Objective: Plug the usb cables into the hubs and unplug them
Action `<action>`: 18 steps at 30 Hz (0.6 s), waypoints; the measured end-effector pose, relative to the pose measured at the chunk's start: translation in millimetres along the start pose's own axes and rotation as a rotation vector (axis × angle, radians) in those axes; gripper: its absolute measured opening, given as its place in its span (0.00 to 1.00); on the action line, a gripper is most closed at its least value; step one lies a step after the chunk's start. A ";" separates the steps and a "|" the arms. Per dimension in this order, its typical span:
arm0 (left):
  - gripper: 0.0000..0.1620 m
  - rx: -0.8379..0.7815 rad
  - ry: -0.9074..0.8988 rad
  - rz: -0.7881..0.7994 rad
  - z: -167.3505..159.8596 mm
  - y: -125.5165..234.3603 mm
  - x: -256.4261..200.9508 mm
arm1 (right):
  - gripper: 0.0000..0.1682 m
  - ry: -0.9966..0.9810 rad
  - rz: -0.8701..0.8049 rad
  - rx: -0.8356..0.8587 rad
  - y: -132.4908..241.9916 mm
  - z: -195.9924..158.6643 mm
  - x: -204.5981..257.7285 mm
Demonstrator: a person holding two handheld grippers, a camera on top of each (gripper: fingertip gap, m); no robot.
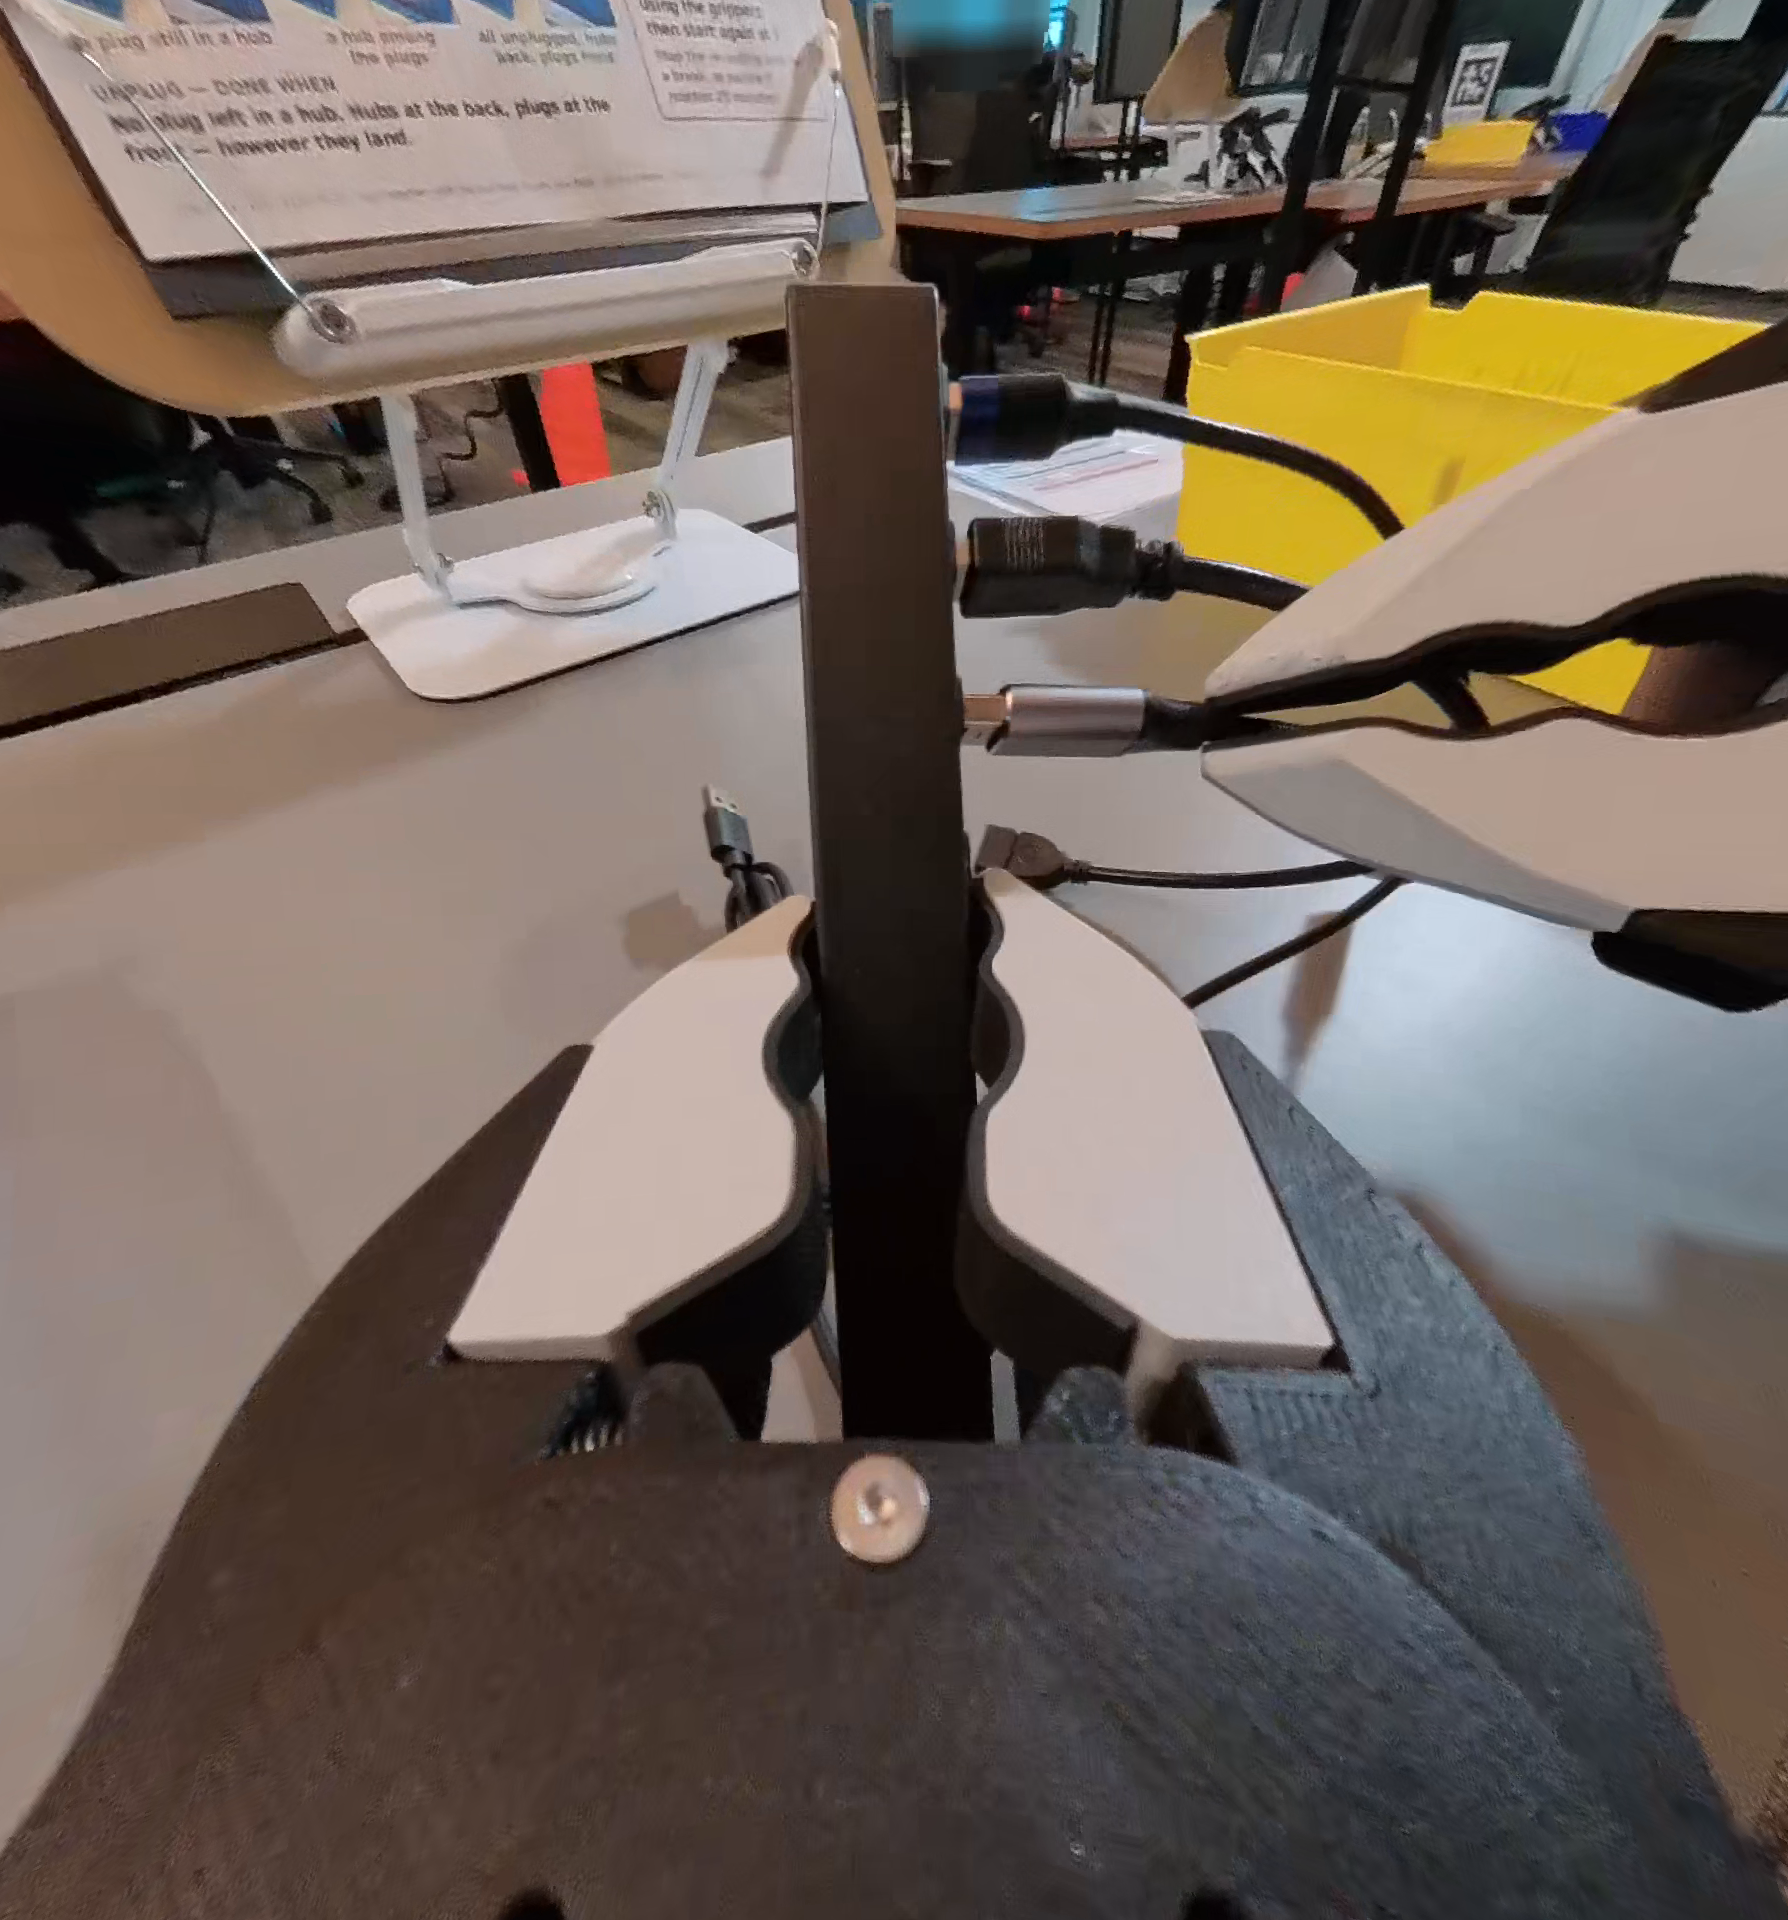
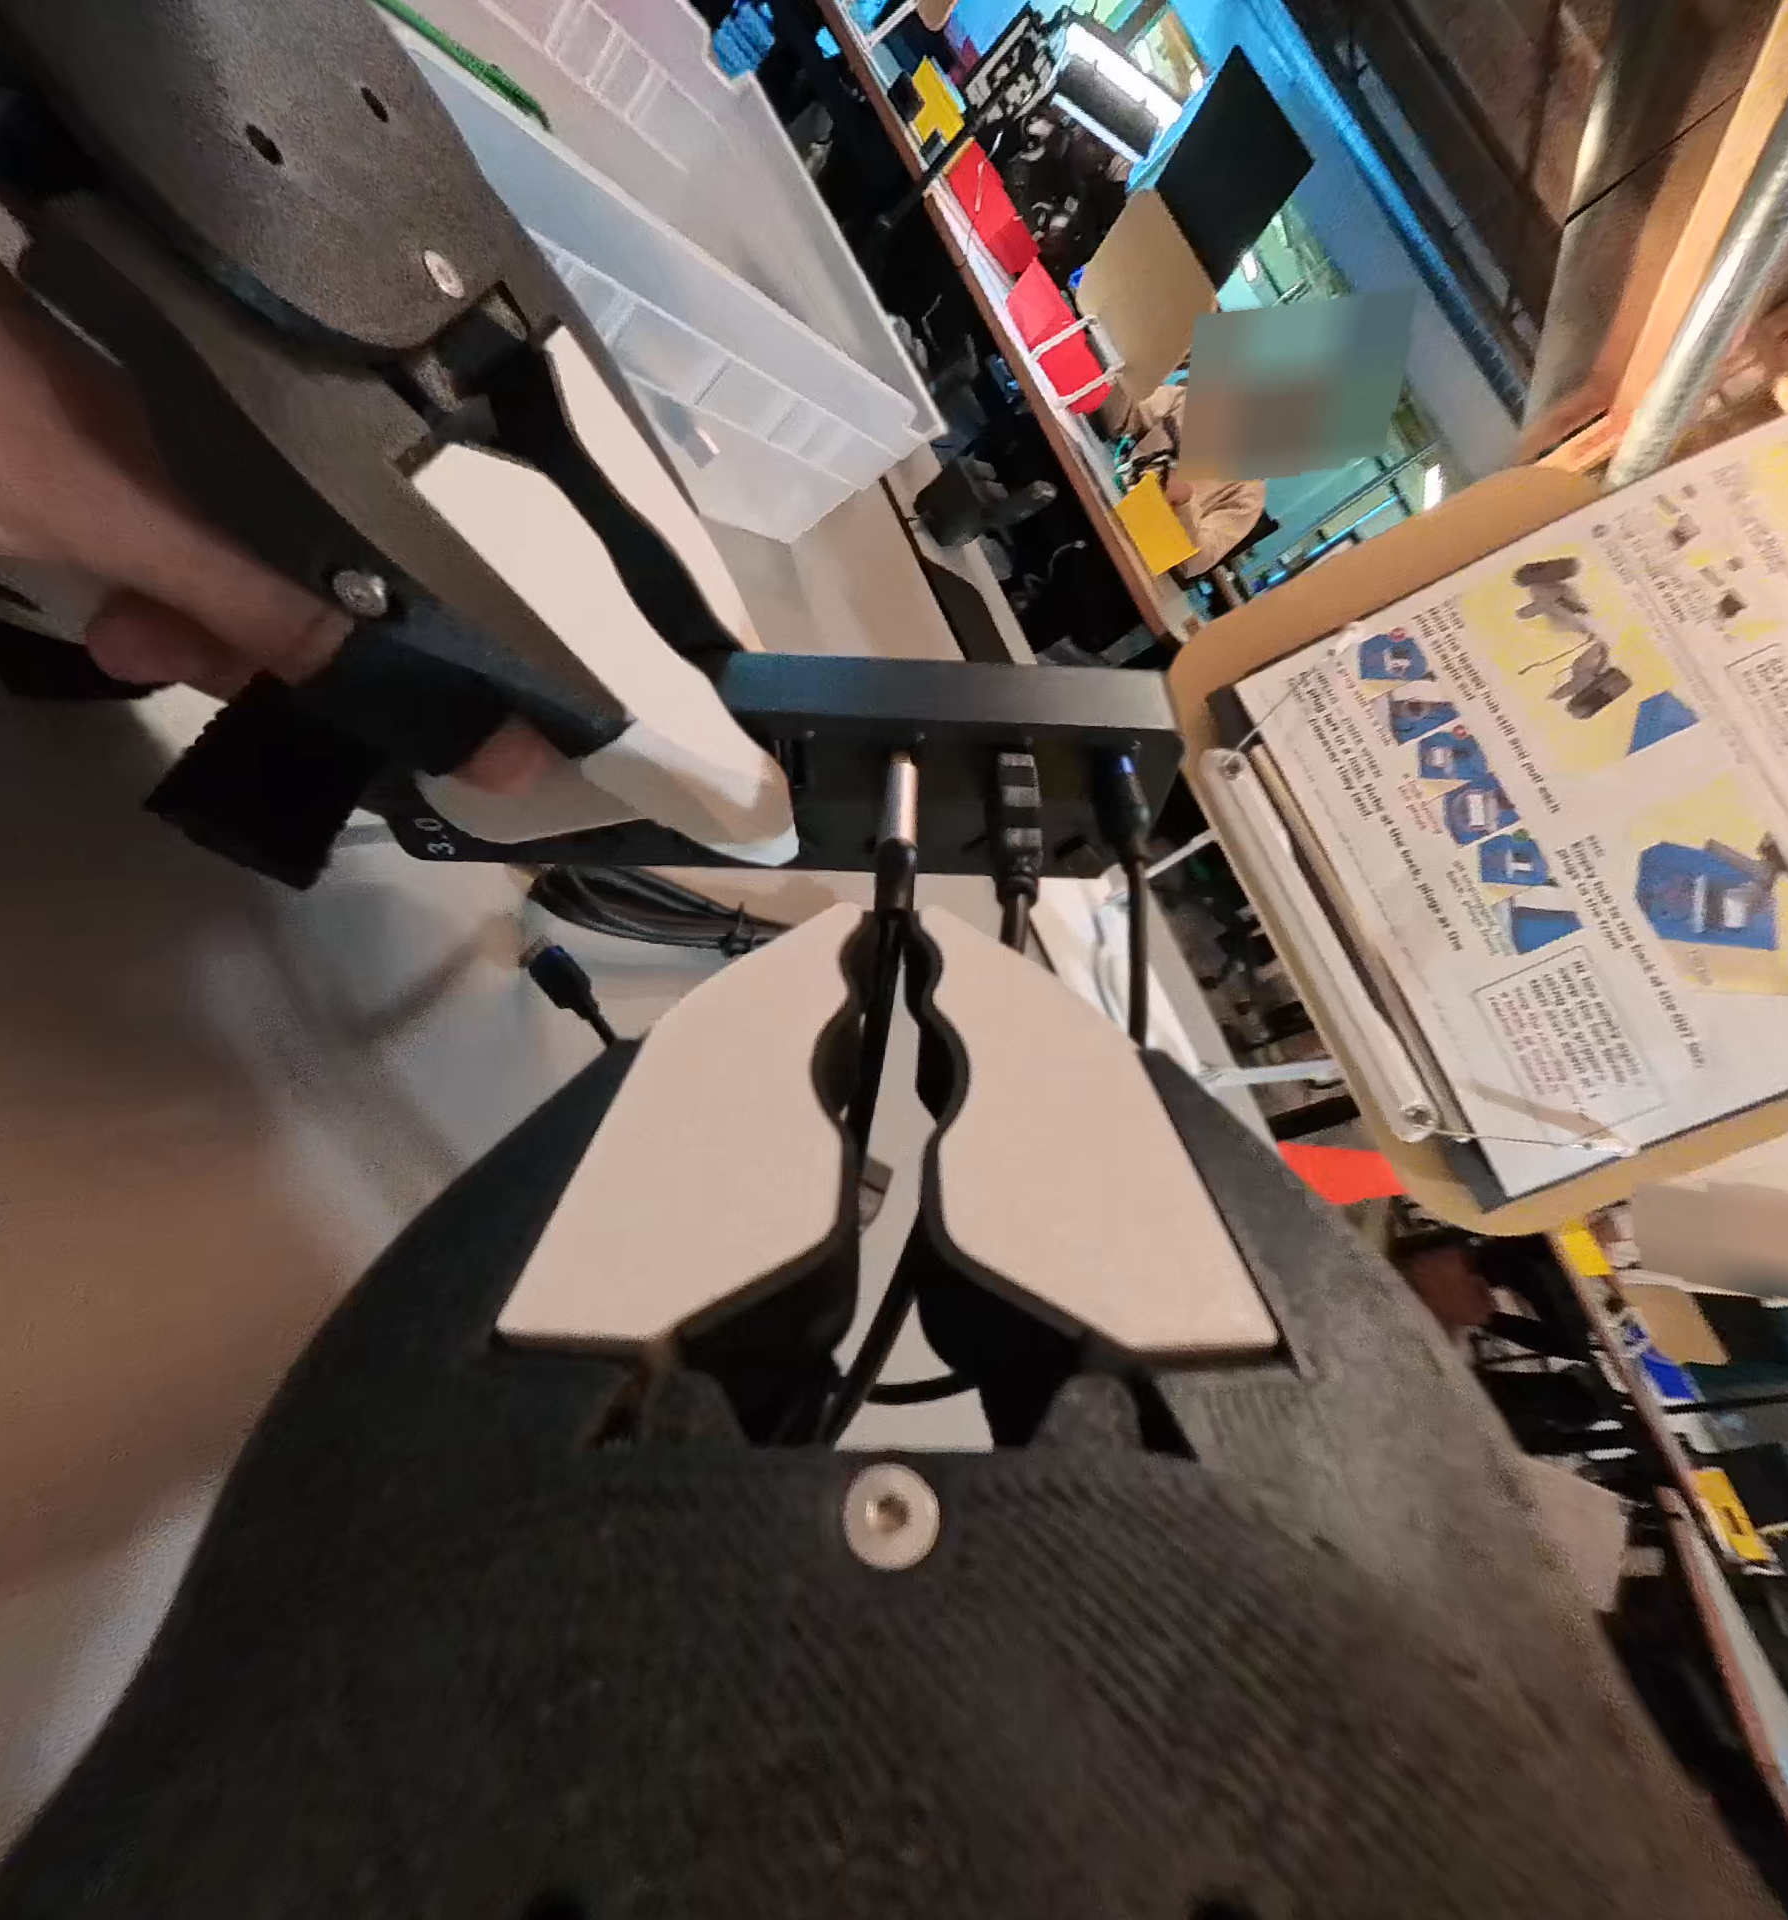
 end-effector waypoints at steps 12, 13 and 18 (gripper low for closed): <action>0.18 0.035 -0.131 0.012 1.1 -3.0 -11.9 | 0.06 0.008 -0.012 -0.015 -0.5 -1.2 0.8; 0.18 0.055 -0.177 0.026 -0.7 -5.4 -17.2 | 0.06 -0.009 -0.002 -0.012 -1.0 -1.0 2.1; 0.18 0.055 -0.161 0.023 -0.7 -7.0 -20.6 | 0.05 -0.072 0.035 0.003 -0.8 -1.2 -0.5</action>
Point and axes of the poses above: each gripper's, where its closed fingertips meet, y back along the fingers, z out of its top, x = y × z across the jaws, the point moved 2 cm from there along y, back along the fingers, and after that the axes turned 10 degrees about -z, right-handed, at the moved point
